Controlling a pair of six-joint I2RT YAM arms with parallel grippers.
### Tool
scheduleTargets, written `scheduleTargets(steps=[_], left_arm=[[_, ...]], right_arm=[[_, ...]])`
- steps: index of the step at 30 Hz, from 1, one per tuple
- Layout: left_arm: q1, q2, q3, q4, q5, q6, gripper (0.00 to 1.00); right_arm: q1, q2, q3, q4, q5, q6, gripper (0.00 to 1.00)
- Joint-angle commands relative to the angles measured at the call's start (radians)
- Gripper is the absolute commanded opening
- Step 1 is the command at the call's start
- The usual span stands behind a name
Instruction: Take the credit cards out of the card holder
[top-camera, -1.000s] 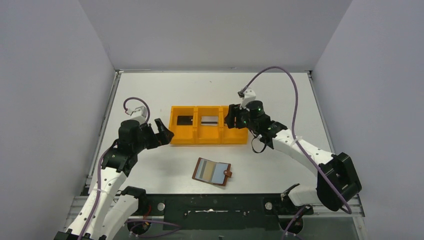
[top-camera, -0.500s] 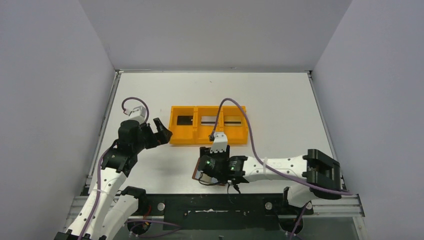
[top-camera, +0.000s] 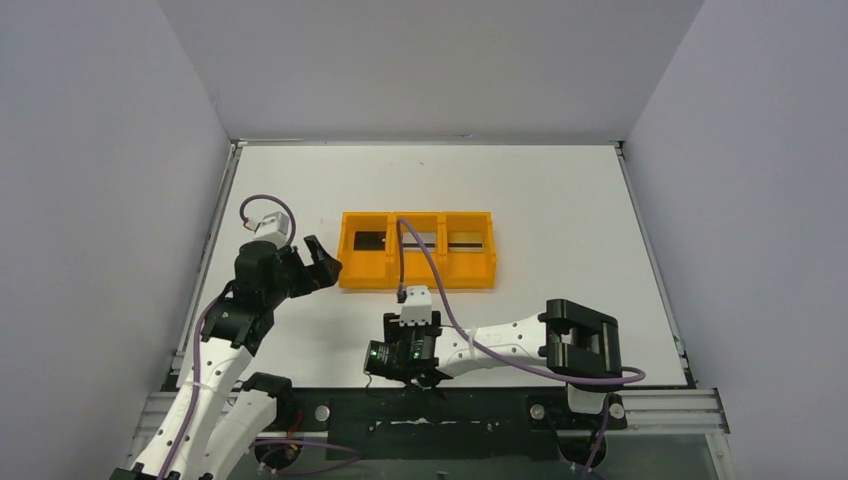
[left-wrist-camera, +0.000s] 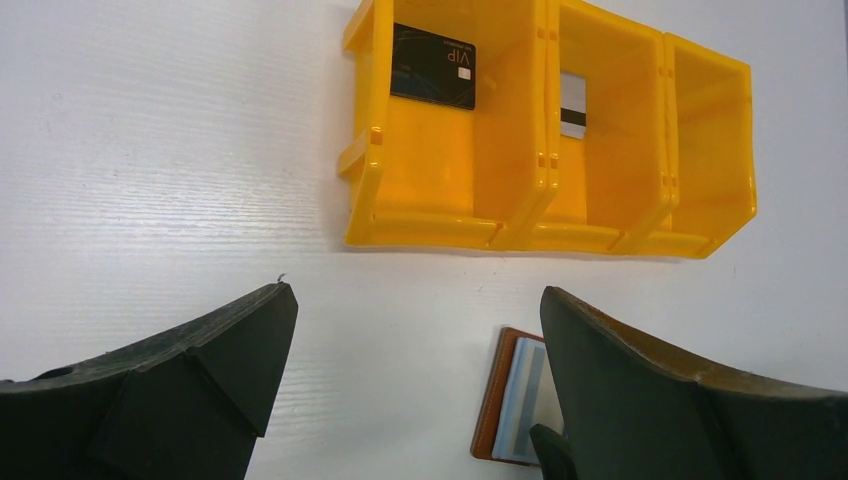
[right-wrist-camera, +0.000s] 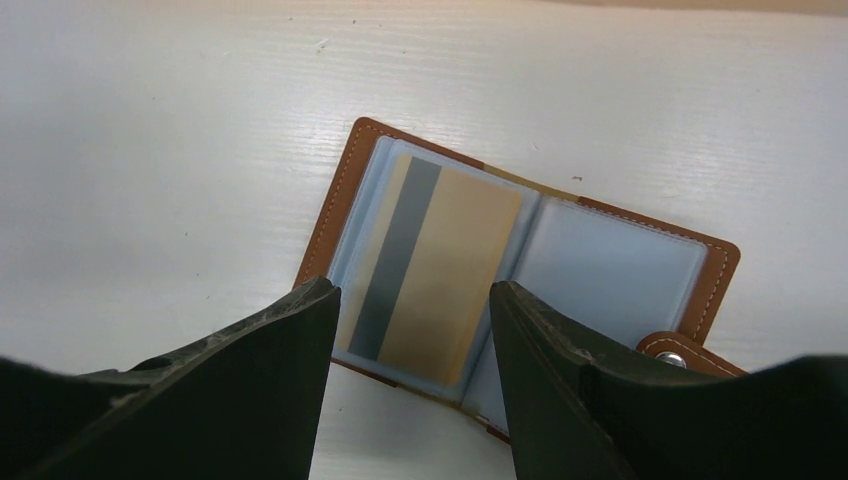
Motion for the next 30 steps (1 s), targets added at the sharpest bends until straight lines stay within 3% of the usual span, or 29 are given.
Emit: scheduleTargets(steps=[1, 8, 17, 19, 24, 30], left_arm=[[0.008, -0.012, 0.011, 0.030, -0.005, -0.004, 0.95], [0.009, -0.012, 0.011, 0.032, -0.001, -0.004, 0.95], [0.008, -0.009, -0.001, 0.033, 0.001, -0.004, 0.94], [0.008, -0.008, -0.012, 0.035, 0.004, -0.004, 0.94], [0.008, 0.004, -0.014, 0.041, 0.023, -0.003, 0.94], [0.007, 0.020, -0.014, 0.048, 0.043, 0.000, 0.93]], right_arm=[[-0.011, -0.002, -0.019, 0.006, 0.054, 0.085, 0.57], [-0.049, -0.006, -0.138, 0.224, -0.068, 0.024, 0.55], [-0.056, 0.002, -0.139, 0.222, -0.071, 0.012, 0.42], [-0.055, -0.009, -0.146, 0.232, -0.067, 0.008, 0.33], [-0.064, -0.034, -0.172, 0.285, -0.083, -0.028, 0.31], [-0.065, -0.073, -0.221, 0.360, -0.089, -0.060, 0.21]])
